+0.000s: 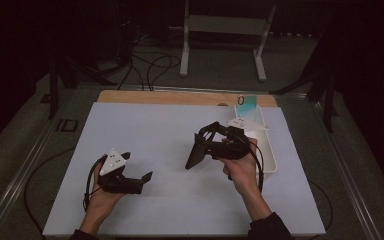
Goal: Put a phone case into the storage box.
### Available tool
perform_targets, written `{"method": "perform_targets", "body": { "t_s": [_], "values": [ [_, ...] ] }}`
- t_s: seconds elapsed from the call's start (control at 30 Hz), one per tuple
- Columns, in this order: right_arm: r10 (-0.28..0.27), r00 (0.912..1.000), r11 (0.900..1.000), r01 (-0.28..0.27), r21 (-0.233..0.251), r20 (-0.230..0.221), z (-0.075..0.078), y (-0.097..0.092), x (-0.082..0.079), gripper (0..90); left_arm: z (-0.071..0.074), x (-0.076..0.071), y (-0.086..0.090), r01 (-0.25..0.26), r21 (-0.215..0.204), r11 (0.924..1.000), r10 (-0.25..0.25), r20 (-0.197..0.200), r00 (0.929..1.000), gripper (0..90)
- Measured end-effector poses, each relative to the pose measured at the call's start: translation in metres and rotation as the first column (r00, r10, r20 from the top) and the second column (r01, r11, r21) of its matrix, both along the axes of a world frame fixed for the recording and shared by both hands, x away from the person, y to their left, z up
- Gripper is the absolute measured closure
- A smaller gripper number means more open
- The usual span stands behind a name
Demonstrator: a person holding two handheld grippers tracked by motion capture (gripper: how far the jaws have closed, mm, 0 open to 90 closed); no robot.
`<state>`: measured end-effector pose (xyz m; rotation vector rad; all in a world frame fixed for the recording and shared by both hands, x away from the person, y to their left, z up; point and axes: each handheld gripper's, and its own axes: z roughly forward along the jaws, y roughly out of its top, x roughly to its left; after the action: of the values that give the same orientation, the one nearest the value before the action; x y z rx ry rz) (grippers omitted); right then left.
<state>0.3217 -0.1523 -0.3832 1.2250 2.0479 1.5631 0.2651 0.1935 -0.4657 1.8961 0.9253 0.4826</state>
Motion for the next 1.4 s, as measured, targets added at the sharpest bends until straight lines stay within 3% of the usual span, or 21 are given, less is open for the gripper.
{"method": "perform_targets", "body": {
  "t_s": [0.63,1.4],
  "values": [
    [-0.018,0.9998,0.9996,0.018,-0.019,0.0,0.001,-0.002,0.004,14.2,-0.022,-0.025,0.046,-0.06,0.037,0.9975,0.058,0.036,0.9976,0.1],
    [-0.077,0.9966,0.994,0.079,-0.075,0.028,0.012,-0.014,0.024,14.2,-0.028,-0.025,0.051,-0.083,0.013,0.9965,0.083,0.025,0.9963,0.1]
  ]
}}
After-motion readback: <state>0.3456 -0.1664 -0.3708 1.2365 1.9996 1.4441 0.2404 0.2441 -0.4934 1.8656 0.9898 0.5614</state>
